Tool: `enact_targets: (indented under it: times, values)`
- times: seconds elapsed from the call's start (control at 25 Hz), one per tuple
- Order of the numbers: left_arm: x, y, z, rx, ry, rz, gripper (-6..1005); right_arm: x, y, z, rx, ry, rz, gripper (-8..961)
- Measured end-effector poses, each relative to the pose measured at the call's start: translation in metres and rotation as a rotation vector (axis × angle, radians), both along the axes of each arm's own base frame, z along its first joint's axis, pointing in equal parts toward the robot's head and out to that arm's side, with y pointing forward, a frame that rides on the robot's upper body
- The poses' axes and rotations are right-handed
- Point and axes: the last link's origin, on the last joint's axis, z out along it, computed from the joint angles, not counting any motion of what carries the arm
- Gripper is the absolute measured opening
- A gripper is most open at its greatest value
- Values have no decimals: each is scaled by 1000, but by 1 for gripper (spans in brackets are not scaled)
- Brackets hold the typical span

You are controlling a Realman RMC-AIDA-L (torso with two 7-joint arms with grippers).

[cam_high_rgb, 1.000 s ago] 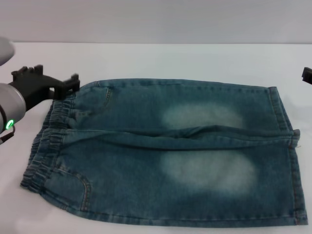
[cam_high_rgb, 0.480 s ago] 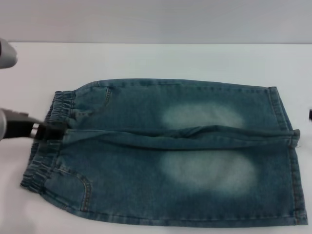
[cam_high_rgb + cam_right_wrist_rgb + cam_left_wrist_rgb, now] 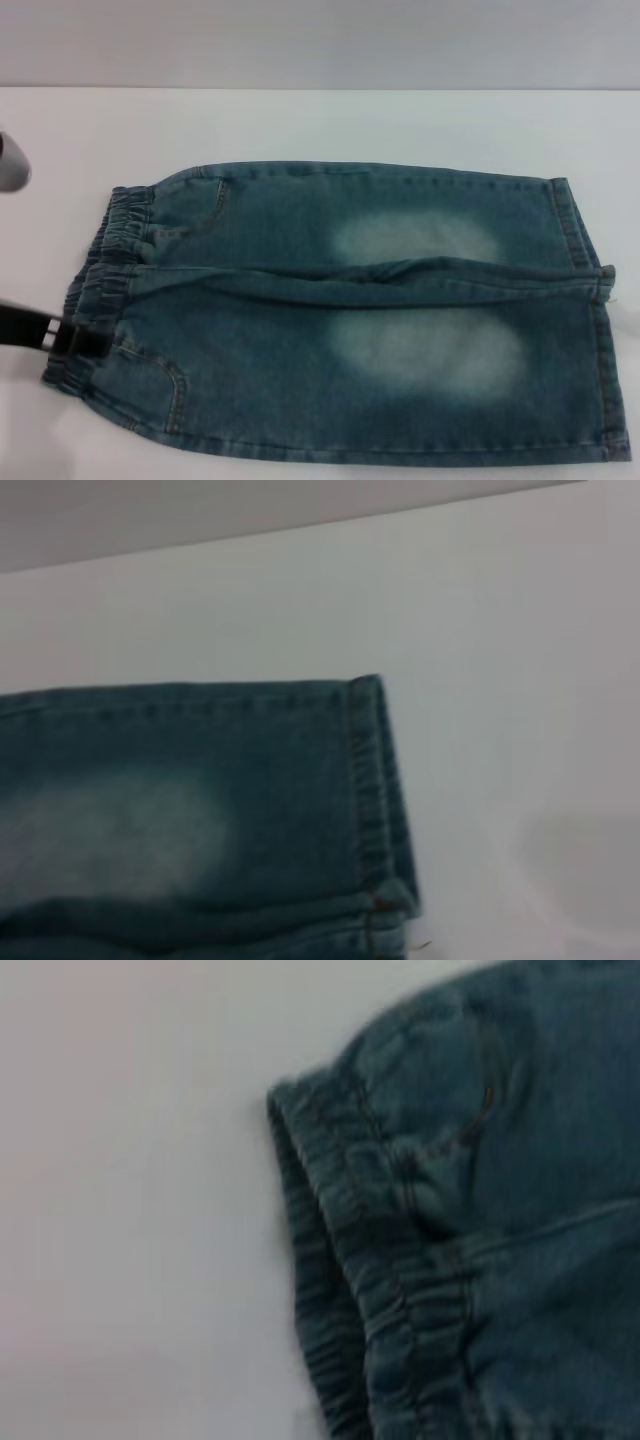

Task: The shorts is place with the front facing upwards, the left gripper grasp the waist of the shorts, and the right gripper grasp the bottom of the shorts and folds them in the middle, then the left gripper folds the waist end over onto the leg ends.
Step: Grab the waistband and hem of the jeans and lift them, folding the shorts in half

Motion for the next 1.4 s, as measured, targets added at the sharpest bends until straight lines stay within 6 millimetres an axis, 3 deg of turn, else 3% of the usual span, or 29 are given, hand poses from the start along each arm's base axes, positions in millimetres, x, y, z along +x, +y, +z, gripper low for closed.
enact_targets:
  times: [0.32,1.12,1.4]
  values:
    - [-13,4,-13,-50,12,52,825,-5,6,-3,-4,-10,28,793]
    - [-13,11,-22,-101,27,67,815,-10,9,-4,-3,-15,56,788]
    - [-14,12,-25,-116,39,72,626,-11,8,-5,-11,-15,59,789]
